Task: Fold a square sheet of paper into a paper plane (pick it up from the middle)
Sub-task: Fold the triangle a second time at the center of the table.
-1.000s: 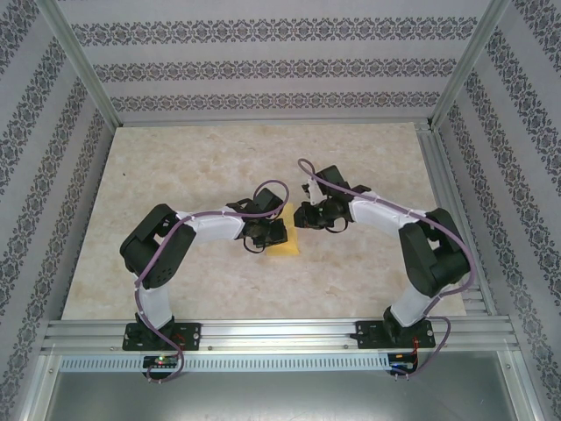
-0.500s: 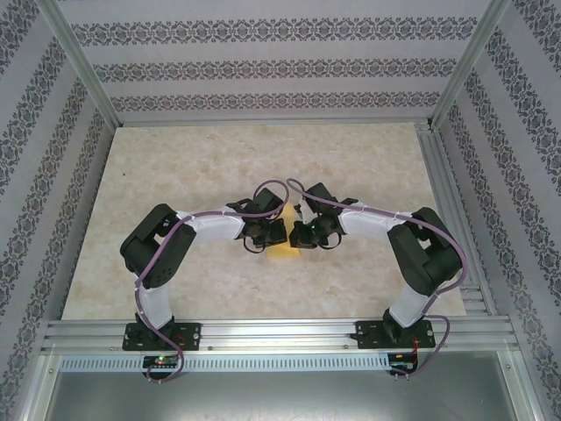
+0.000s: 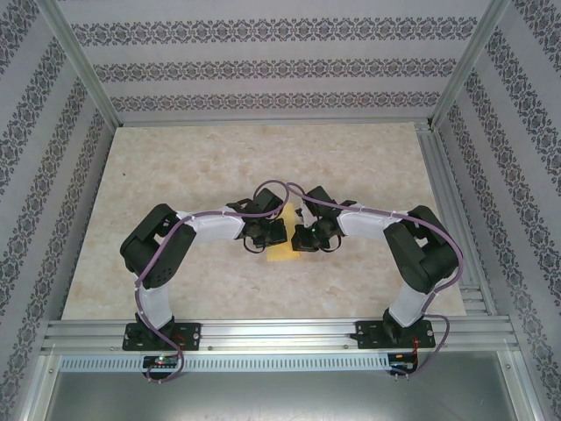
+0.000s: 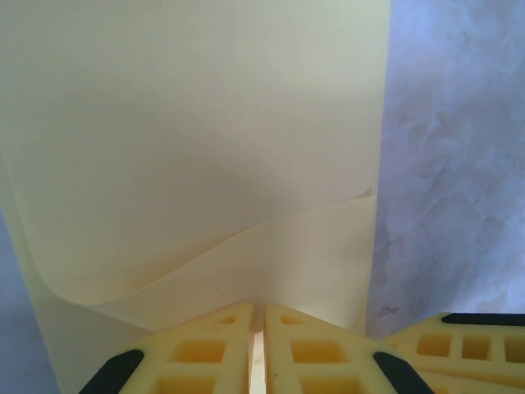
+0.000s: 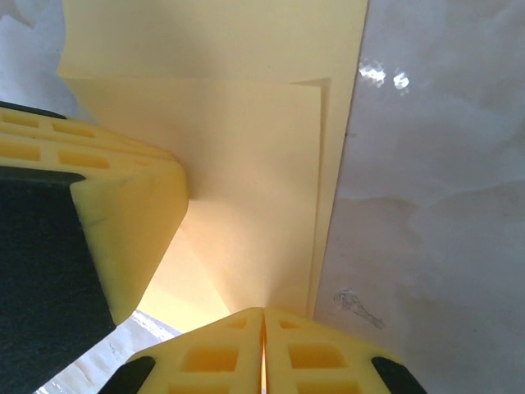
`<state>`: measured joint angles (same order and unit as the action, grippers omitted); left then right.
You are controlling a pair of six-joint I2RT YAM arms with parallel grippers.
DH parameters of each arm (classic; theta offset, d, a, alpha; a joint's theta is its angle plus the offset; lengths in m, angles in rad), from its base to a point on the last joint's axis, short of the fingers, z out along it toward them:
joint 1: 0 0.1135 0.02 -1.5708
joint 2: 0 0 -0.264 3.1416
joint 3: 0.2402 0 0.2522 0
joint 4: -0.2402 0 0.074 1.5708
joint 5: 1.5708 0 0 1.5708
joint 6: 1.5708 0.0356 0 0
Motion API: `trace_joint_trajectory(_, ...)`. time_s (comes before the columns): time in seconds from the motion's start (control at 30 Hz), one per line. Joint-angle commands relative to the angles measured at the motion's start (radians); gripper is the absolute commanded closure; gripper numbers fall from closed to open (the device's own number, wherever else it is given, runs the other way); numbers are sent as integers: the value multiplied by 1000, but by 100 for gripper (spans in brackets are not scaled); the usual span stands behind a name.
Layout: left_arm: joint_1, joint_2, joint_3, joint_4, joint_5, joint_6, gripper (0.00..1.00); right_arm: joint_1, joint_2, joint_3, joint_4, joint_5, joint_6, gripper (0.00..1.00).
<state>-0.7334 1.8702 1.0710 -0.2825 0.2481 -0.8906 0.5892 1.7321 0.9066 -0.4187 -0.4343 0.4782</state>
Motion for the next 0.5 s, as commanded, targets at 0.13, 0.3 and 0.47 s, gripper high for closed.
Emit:
trace_joint_trajectory(0.13,9,19,-3,-15,-6,17,87,9,6,-17,-6,12,18,90)
trace_joint_trajectory(0.3,9,17,-2,-14,-5,18,87,10,-72,-13,21,-28,31,89)
trace_joint_trajectory(0.47,9,19,-2,-11,-4,18,87,15,-57,-13,23,-37,32,89)
